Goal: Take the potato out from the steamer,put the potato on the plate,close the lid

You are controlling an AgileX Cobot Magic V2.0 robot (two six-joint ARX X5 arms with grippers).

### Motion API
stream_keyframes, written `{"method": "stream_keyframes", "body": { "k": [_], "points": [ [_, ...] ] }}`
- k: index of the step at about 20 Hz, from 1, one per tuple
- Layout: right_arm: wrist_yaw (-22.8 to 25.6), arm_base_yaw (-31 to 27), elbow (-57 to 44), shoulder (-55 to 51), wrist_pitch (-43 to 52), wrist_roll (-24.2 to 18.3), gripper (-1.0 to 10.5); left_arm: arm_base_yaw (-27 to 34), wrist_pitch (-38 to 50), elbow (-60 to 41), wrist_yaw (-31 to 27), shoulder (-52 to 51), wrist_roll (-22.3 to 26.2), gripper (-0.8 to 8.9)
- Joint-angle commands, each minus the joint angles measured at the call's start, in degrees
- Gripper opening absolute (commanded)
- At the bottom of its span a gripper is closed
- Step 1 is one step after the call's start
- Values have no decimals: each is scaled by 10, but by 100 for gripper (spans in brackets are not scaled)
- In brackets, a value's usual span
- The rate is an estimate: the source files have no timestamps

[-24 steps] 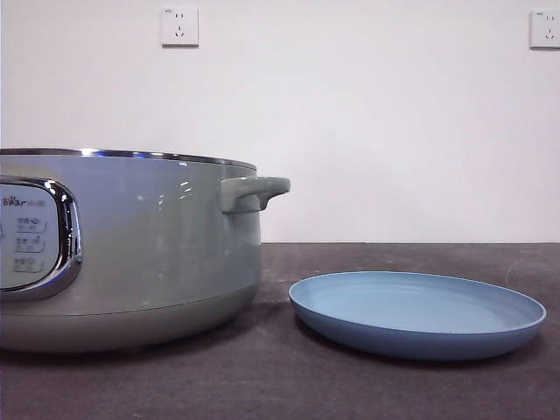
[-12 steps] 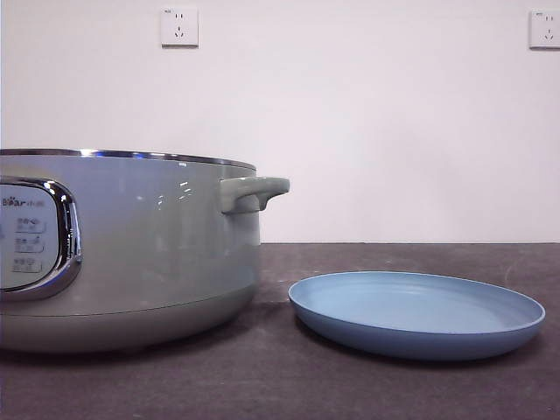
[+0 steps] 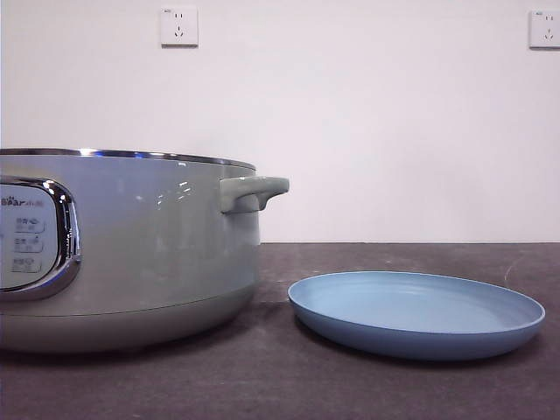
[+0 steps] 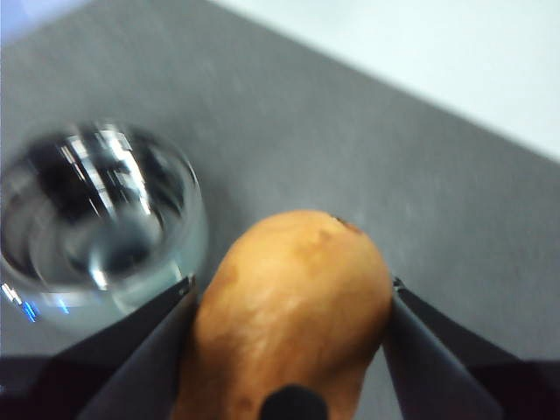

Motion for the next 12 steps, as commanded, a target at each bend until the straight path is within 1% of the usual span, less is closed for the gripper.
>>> {"method": "stream_keyframes", "body": {
  "k": [1,7,9,12],
  "points": [
    [2,-3,-99,-30,17,14,-11,-2,39,7,10,5,-7,-8],
    [-7,-23,-295,-78,110,21,-11,-2,41,7,11,28,-7,-8],
    [-45,-42,-362,-76,157,19,-12,-2,41,7,11,31,-7,-8],
    [-119,-81,-456,-56,253,16,-12,-2,41,7,10,31,-7,-8]
  ]
}}
